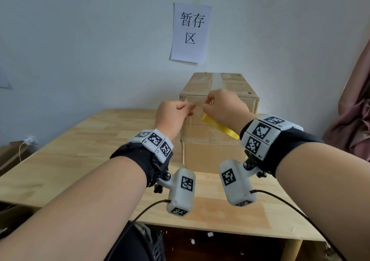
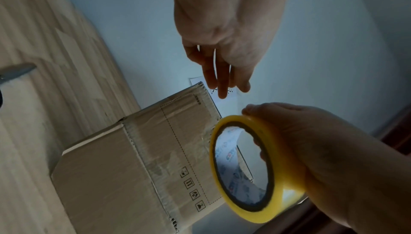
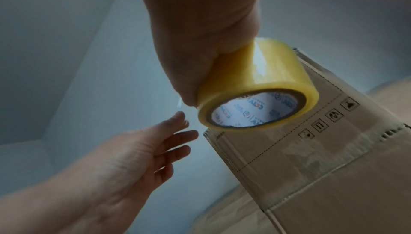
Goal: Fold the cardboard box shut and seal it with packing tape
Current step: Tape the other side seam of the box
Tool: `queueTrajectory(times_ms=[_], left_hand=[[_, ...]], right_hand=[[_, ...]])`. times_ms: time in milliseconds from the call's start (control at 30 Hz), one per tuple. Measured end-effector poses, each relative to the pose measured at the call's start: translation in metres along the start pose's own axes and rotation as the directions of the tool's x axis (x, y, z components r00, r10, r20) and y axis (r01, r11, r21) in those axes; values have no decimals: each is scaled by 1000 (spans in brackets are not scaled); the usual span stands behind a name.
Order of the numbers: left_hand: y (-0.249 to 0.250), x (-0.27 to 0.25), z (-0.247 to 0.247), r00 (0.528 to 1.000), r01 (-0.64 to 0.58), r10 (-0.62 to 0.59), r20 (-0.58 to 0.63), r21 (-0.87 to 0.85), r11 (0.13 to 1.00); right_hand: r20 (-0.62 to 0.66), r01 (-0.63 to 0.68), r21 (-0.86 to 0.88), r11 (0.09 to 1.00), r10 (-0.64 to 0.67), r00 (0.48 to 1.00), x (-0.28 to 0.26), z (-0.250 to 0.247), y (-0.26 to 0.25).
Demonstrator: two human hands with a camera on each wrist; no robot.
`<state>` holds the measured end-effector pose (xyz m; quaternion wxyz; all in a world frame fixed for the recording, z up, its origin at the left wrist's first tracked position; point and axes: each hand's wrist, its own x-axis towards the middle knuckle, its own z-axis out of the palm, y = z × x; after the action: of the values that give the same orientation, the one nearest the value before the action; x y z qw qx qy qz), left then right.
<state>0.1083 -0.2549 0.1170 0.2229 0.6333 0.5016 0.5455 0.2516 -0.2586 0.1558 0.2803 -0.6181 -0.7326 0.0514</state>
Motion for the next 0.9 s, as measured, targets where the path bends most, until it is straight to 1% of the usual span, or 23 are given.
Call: queueTrajectory(times_ms=[100,167,267,367,433,500,533,567,600,633,667,700,767,833,900], left_hand=[[-2,7,-5,997,67,-66,33,-33,997],[-2,13,-10,992,100,-93,91,-75,992],[0,21,-14,988,57,-46,145,-71,996],[2,33,-15,991,22,-23,131,5,1000],[-1,45,-15,993,39,-46,112,64,997],[-6,56,-15,991,80,-91,100,110,991],[-8,61,-16,988,102,-116,100,129,986],[-9,67,-16,985,123,-140,104,155,980],[-11,72,-17,981,142,-164,107,183,973],[-11,78,-19,977,158,-182,109,201,967],[-12,84,-20,975,166,-192,112,206,964],[-12,89,-21,974,172,-198,114,204,964],[-11,100,-23,969,180,-210,131,210,961],[-11,109,-22,966,181,-211,149,196,964],[-11,117,-20,971,180,-202,125,170,969]], right_hand=[[-4,63,-79,995,-63,998,2,-4,-2],[26,86,-99,991,-83,996,4,-7,-2],[67,103,-109,989,-96,993,11,-8,-1],[86,93,-71,993,-86,993,20,-6,1],[88,56,-1,998,-56,995,29,-5,4],[116,-33,138,990,17,993,36,-3,7],[136,-92,240,966,61,989,39,-3,9],[163,-162,345,924,111,980,41,-3,9],[184,-214,421,881,148,972,43,-4,9],[194,-241,450,860,170,966,46,-5,9],[195,-240,432,869,170,966,48,-7,9],[185,-210,371,905,149,971,52,-10,7],[127,-96,186,978,72,989,62,-17,3],[60,-9,40,999,7,998,74,-25,-2],[20,22,-106,994,-20,1000,86,-32,-7]])
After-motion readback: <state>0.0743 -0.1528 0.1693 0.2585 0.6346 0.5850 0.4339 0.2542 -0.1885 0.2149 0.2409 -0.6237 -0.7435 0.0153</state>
